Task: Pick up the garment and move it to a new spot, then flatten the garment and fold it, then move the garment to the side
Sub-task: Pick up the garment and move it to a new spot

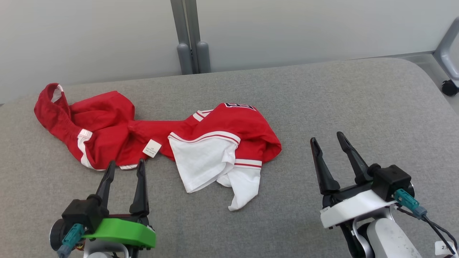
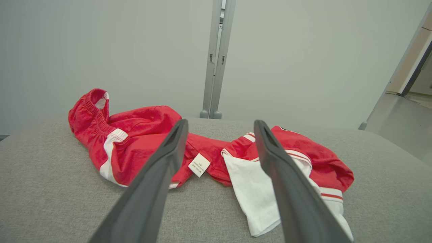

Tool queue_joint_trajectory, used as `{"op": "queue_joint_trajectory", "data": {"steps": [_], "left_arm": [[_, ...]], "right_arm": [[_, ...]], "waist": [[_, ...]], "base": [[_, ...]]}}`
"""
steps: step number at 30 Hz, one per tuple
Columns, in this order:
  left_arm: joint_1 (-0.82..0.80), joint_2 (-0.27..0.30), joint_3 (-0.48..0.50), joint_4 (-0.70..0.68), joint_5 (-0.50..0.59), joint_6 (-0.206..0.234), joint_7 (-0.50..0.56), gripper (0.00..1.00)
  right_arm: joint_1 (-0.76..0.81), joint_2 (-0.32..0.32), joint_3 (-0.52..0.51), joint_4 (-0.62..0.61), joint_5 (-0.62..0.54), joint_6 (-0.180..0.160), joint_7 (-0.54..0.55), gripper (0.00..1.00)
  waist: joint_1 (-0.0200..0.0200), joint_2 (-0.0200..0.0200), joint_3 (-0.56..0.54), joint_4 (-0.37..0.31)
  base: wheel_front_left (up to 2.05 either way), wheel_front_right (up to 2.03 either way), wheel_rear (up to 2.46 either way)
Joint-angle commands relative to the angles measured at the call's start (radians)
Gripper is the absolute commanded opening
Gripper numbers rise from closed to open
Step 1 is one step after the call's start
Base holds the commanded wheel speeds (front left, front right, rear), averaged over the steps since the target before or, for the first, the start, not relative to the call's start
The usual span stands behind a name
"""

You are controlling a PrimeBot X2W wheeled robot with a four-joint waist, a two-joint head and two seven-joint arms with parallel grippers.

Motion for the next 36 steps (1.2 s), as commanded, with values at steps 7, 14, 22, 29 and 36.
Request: {"op": "queue_joint_trajectory", "data": {"steps": [7, 14, 22, 29, 36], "left_arm": [[0.024, -0.017, 0.037, 0.019, 0.040, -0.033, -0.003, 1.00], [0.030, -0.034, 0.062, 0.033, 0.065, -0.052, -0.003, 1.00], [-0.032, -0.001, 0.089, 0.093, 0.068, -0.051, 0.027, 1.00], [-0.187, 0.079, 0.137, 0.160, 0.013, -0.080, 0.172, 1.00], [-0.383, 0.156, 0.169, 0.285, -0.058, -0.135, 0.362, 1.00]], "right_arm": [[-0.014, -0.007, 0.004, 0.006, 0.006, 0.000, -0.003, 1.00], [-0.016, -0.006, 0.007, 0.008, 0.002, 0.000, -0.003, 1.00], [-0.029, -0.007, -0.012, -0.003, -0.011, 0.000, -0.003, 1.00], [-0.070, -0.010, -0.007, -0.025, -0.025, 0.000, -0.003, 1.00], [-0.138, -0.007, 0.008, -0.040, -0.037, 0.000, -0.003, 1.00]], "waist": [[0.0000, -0.0001, -0.003, -0.010], [0.0000, -0.0001, 0.001, -0.013], [0.0000, -0.0001, 0.042, -0.004], [0.0000, -0.0001, 0.148, 0.024], [0.0000, -0.0001, 0.264, 0.040]], "base": [[0.00, 0.00, 0.00], [0.00, 0.00, 0.00], [0.00, 0.00, 0.00], [0.00, 0.00, 0.00], [0.00, 0.00, 0.00]]}}
